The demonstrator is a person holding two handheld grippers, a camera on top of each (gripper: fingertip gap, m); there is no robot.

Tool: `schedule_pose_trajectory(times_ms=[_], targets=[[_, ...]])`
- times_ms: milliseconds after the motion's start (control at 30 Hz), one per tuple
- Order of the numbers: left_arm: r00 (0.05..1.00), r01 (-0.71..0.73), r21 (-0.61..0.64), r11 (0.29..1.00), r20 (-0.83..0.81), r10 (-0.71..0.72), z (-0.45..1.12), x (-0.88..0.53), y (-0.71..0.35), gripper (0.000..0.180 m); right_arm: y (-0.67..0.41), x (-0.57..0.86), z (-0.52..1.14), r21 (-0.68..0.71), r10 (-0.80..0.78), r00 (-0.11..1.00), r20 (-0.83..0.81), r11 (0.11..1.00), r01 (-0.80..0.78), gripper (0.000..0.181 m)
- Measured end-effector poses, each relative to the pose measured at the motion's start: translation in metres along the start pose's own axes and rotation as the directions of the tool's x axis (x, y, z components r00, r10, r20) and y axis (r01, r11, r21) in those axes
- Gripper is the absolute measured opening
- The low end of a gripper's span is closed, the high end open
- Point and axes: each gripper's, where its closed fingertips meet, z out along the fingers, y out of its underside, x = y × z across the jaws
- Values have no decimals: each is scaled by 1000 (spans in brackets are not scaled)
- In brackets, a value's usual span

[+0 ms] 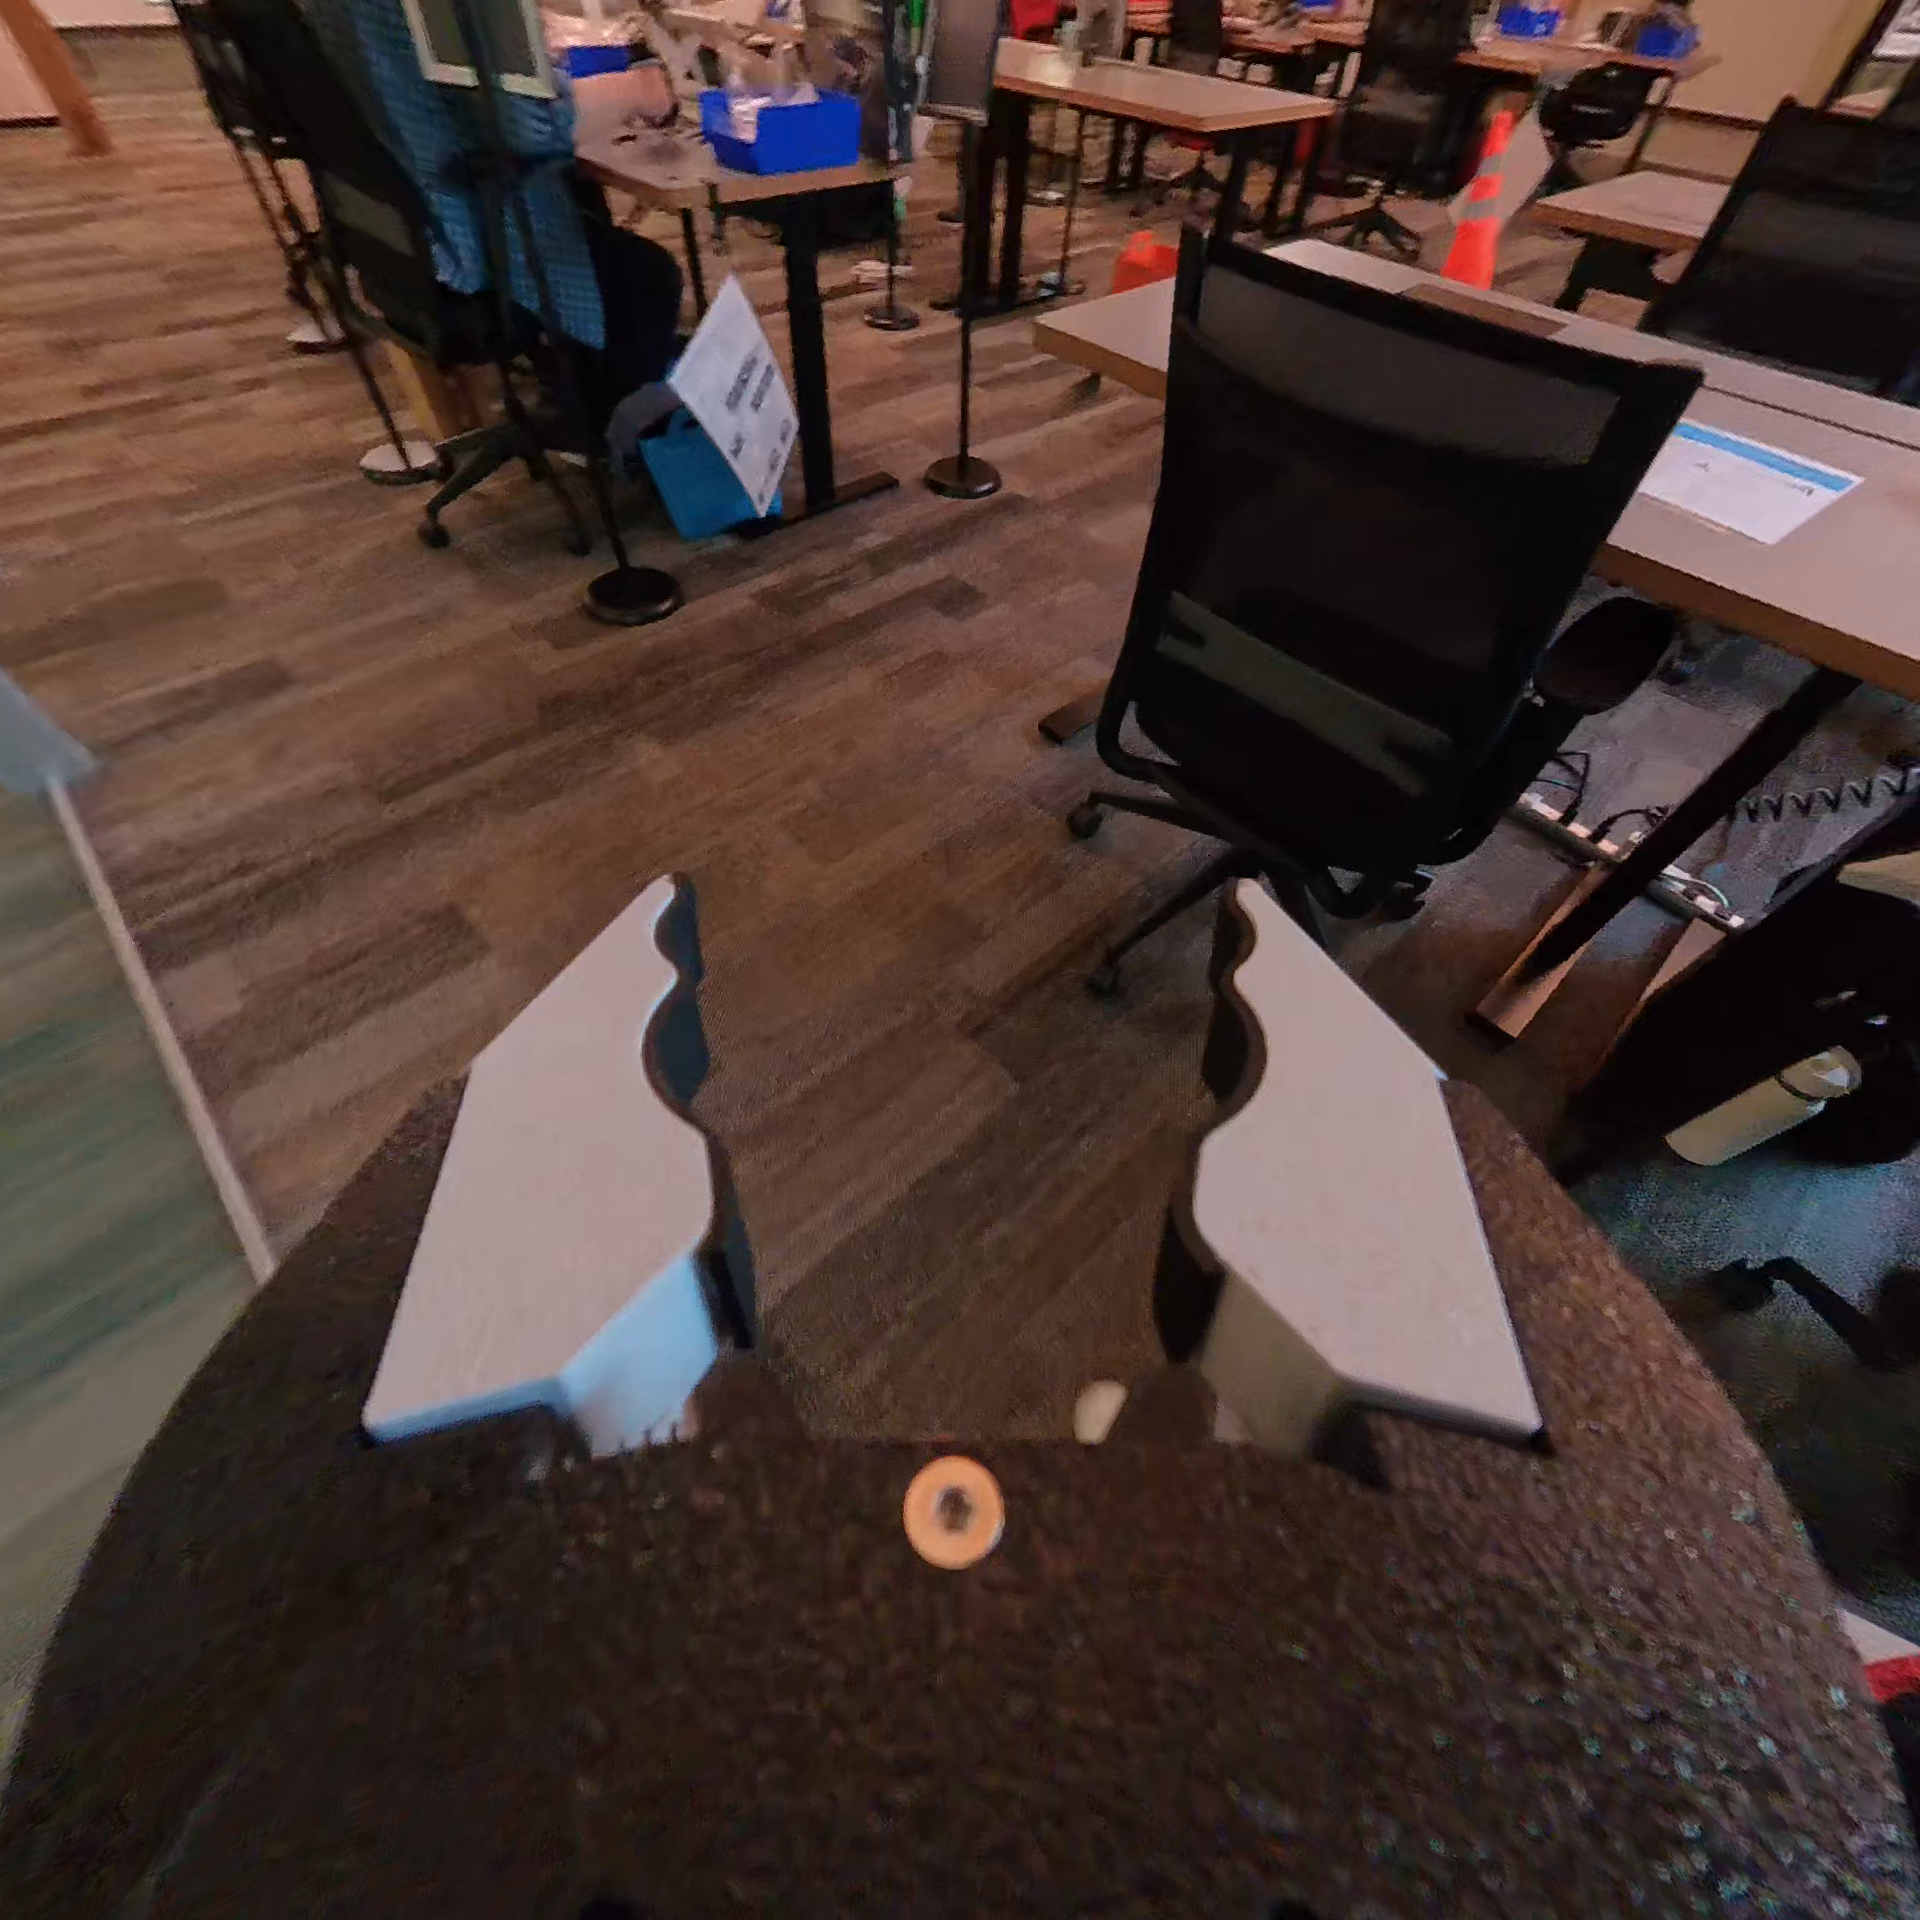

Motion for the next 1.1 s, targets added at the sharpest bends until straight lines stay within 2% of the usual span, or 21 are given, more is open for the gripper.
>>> schedule_pose_trajectory(times_ms=[133,200,333,433,567,733,867,933,1000,1100], targets=[[999,-21,-17,1000,-36,20,105,-62,-20,96,-8,35,110,-19,20,999,-42,1000,-21,122],[1000,-24,-31,999,-10,24,150,-104,-29,97,-28,41,190,-11,-1,1000,-2,1000,1,123],[992,38,-65,997,122,-30,226,-226,-61,97,-109,21,364,44,-23,985,174,999,16,118],[969,63,-23,998,242,-56,255,-323,-99,98,-186,-11,493,99,-122,951,284,990,98,119],[911,123,21,992,395,-121,280,-441,-123,99,-270,-61,631,112,-92,896,434,993,48,111],[867,159,19,987,475,-149,350,-572,-115,101,-337,-93,790,157,-185,863,470,980,125,98],[901,158,35,987,405,-158,459,-671,-135,102,-364,-87,920,139,-207,863,461,977,160,73],[922,169,30,985,348,-169,524,-719,-161,98,-368,-71,978,80,-207,876,436,978,191,60],[945,175,20,984,276,-174,590,-763,-197,98,-379,-51,1026,20,-155,905,397,987,160,35],[967,152,17,988,204,-152,677,-821,-255,98,-399,-23,1095,-50,-72,929,363,994,96,26]])
